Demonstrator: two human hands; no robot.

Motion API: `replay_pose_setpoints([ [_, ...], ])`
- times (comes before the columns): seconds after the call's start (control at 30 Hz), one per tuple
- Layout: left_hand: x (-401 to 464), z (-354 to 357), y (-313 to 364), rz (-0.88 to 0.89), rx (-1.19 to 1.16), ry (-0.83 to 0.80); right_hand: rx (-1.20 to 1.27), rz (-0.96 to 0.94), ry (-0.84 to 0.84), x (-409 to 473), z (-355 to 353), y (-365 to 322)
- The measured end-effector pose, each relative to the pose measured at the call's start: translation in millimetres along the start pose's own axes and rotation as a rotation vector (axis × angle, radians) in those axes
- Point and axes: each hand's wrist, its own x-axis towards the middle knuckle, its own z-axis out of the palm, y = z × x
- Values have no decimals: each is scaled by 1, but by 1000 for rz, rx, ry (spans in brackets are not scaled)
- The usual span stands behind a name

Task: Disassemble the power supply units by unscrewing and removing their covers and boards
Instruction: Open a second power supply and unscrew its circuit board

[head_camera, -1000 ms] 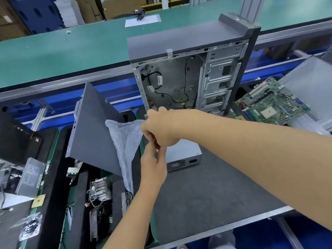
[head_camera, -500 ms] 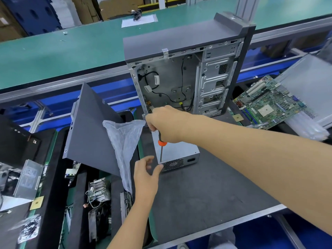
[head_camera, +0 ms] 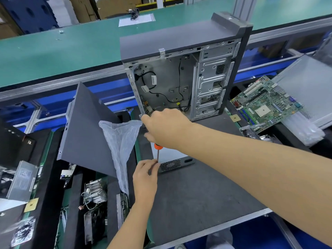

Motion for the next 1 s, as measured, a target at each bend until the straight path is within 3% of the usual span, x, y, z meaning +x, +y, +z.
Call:
replay_pose_setpoints([
  [0.4, 17, -9, 2, 97, 78, -107, 260, -47, 53, -16, 2, 19],
  [0.53, 18, -14, 6, 107, 104, -88, 433, 81, 102, -24, 6, 39],
  [0.63, 17, -18, 5, 39, 39, -29, 627, 307, 102, -37, 19, 65],
  [0.73, 12, -21, 0, -73, -98, 57, 940, 595, 179, -62, 47, 85],
  [0.8, 6, -21, -2, -111, -154, 85, 1422, 742, 181, -85, 72, 89],
  [0.9, -3, -19, 0, -115, -162, 60, 2012, 871, 27, -121, 115, 83],
  [1.0, -14, -13, 4, -109, -169, 8, 2124, 910, -181, -149, 149, 65],
])
